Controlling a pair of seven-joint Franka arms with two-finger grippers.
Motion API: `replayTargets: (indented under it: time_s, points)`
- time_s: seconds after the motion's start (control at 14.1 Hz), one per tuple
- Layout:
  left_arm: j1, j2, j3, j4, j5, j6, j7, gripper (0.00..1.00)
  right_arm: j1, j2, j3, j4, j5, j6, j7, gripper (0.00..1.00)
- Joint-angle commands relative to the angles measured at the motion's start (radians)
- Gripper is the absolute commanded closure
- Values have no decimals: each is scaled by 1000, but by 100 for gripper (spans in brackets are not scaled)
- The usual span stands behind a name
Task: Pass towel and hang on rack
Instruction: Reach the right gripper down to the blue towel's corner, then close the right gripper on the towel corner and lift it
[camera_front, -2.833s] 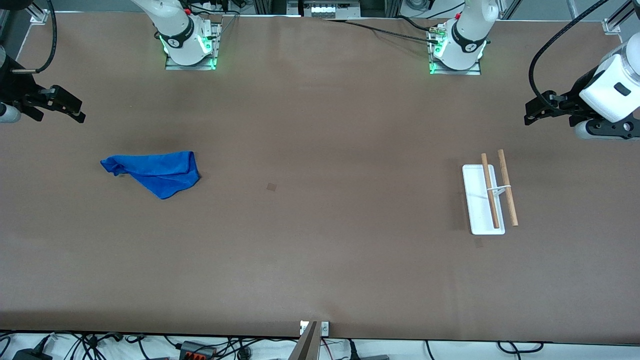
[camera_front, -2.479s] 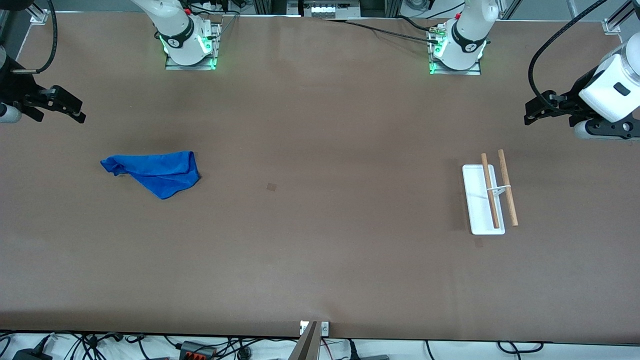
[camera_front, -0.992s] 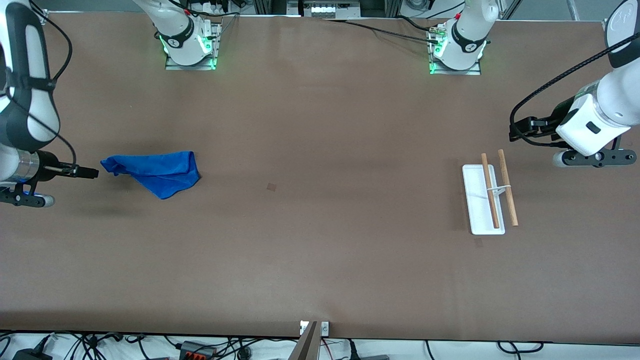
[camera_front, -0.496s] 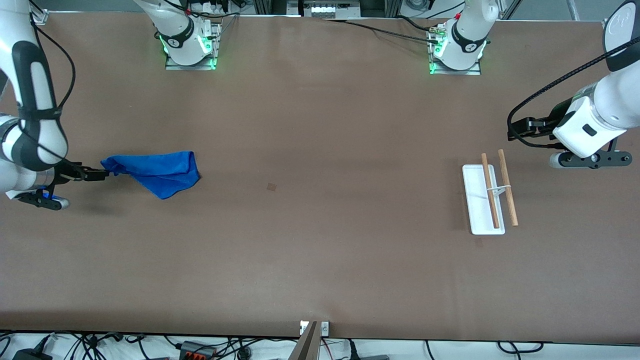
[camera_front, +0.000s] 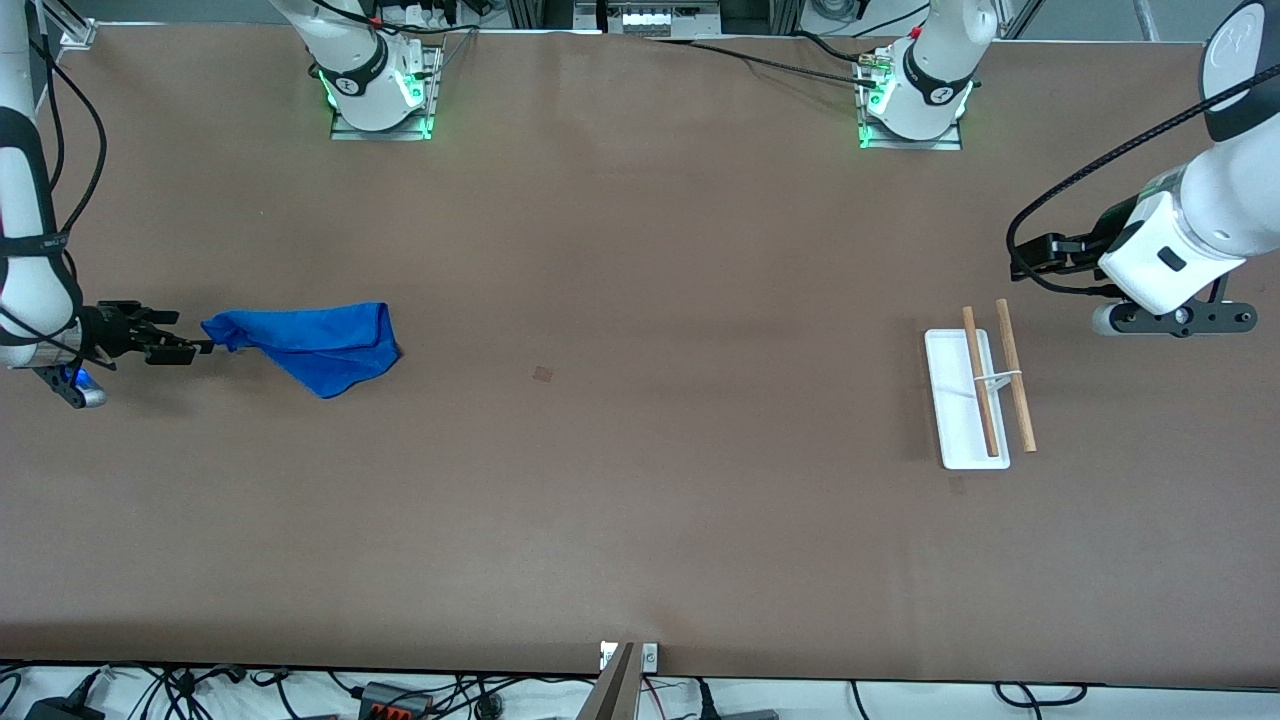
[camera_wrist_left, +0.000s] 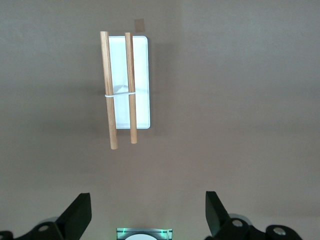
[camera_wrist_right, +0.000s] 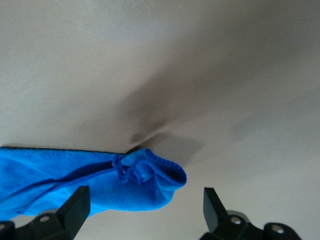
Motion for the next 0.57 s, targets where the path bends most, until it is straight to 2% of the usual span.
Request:
replayTargets:
  time_s: [0.0,0.5]
  points:
    - [0,15,-3,36,6,-24,0,0,-29,22,16,16,65,-69,69,0]
    - [-11,15,-5,36,6,-24,2,0,-76,68,16,16,98,-72,54,0]
